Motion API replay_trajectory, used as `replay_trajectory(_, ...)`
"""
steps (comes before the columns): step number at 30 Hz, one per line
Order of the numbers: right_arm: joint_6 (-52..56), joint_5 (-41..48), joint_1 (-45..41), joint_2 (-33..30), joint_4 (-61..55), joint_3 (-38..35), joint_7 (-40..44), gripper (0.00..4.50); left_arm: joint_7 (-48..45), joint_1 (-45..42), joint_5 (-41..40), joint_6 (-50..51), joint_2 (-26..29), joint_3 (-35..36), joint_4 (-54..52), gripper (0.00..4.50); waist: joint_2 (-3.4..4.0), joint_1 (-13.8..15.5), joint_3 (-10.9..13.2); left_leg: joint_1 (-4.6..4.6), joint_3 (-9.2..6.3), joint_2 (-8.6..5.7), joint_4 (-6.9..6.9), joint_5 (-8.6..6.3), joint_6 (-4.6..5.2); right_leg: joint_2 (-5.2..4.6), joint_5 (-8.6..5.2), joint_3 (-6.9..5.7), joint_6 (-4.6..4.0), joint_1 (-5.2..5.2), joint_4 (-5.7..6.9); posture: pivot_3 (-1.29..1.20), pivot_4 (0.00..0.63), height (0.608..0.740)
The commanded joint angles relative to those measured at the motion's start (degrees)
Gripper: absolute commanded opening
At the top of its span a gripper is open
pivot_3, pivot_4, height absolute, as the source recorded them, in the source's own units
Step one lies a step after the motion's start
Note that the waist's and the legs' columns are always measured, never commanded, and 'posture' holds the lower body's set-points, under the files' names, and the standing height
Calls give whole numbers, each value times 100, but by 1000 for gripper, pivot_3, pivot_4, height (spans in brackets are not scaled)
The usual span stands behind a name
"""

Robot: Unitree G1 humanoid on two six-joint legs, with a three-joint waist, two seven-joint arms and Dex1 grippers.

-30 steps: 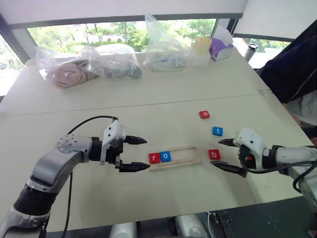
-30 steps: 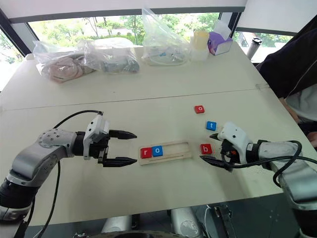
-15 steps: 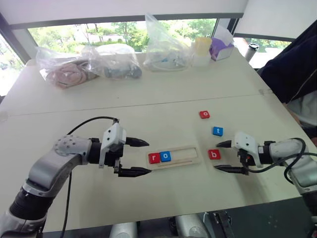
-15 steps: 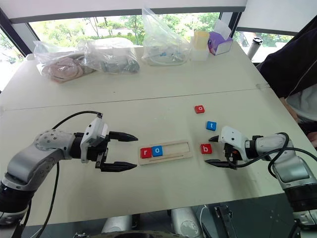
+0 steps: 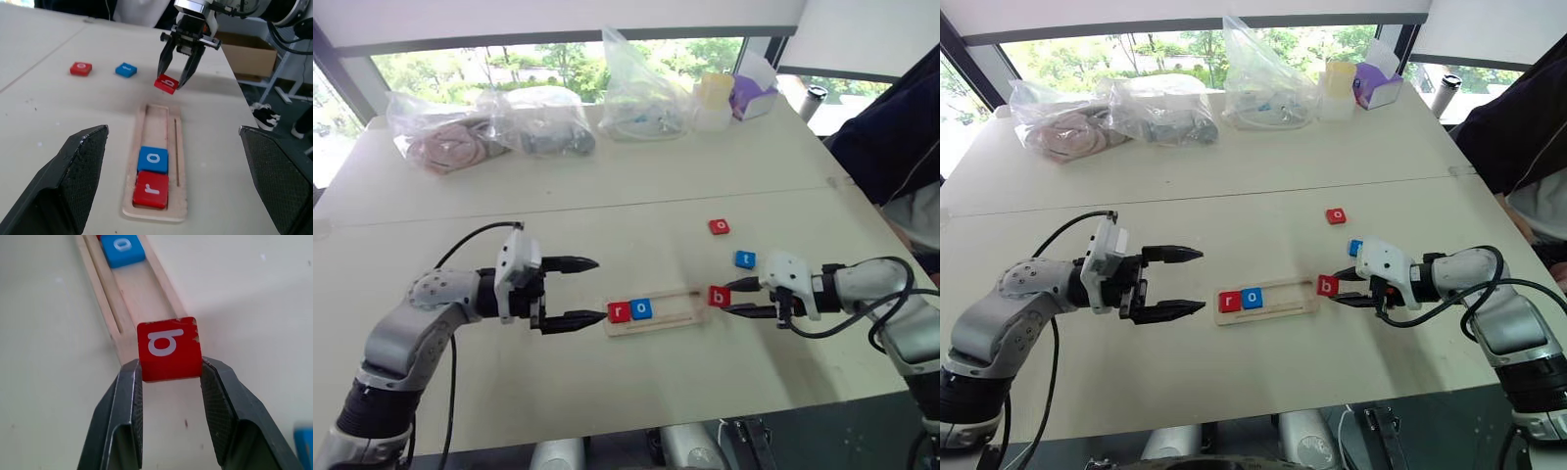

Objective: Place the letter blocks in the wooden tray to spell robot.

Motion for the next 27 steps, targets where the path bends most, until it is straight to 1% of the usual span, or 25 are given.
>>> replay_trajectory(1,101,20,-295,310,-253,391,-27,1084,-81,-90,-13,-479,-105,179,32,4500,0,10,0,0,-1,0,0,0,0,0,0,0,0,0,0,0,150,740)
replay_trajectory(4,25,-198,-588,639,-25,764,-82,1084,-41,-104,-54,-601,-185,189,49,4500,0,35,0,0,0,0,1,0,0,1,3,-1,-4,0,2,0,150,740)
replay_trajectory(11,-53,-359,-868,875,246,1053,-65,1084,-39,47,-28,-709,-194,131,-11,4500,0,77,0,-4,1,-1,5,0,0,-2,13,0,-21,-1,2,0,150,740)
replay_trajectory(27,-368,-633,-1015,949,580,1317,82,1084,51,36,13,-755,-240,23,-49,4500,1,70,0,-2,-1,0,5,0,0,0,14,-2,-20,-1,6,0,150,740)
